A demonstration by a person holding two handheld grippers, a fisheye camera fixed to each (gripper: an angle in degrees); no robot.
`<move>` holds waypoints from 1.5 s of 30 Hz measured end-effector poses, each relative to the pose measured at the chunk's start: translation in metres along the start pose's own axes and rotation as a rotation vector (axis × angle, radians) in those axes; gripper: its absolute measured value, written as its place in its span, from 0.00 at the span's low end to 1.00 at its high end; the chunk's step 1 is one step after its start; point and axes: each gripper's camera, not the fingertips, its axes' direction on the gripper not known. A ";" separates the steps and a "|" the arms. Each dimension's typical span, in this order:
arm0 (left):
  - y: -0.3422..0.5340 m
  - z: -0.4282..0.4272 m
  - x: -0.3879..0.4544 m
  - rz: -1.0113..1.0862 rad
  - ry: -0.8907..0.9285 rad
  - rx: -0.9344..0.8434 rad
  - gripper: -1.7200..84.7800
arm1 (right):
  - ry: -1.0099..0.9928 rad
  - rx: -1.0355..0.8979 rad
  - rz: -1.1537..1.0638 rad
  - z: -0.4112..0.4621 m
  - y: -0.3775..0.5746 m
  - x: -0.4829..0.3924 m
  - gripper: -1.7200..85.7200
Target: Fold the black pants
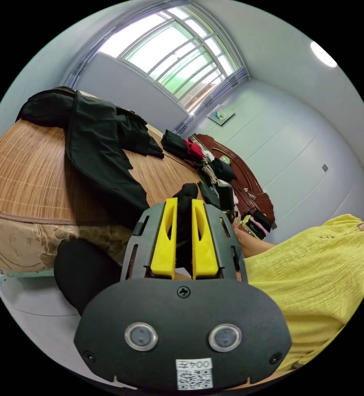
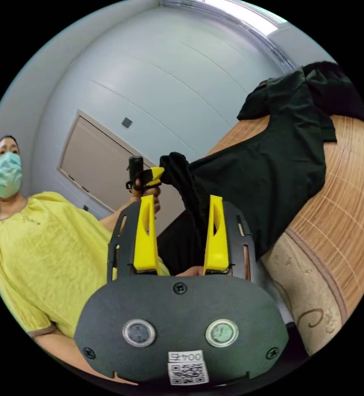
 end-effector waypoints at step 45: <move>-0.024 0.251 -0.131 -0.531 0.555 -0.275 0.20 | 0.962 -0.311 -0.249 -0.009 0.123 -0.110 0.10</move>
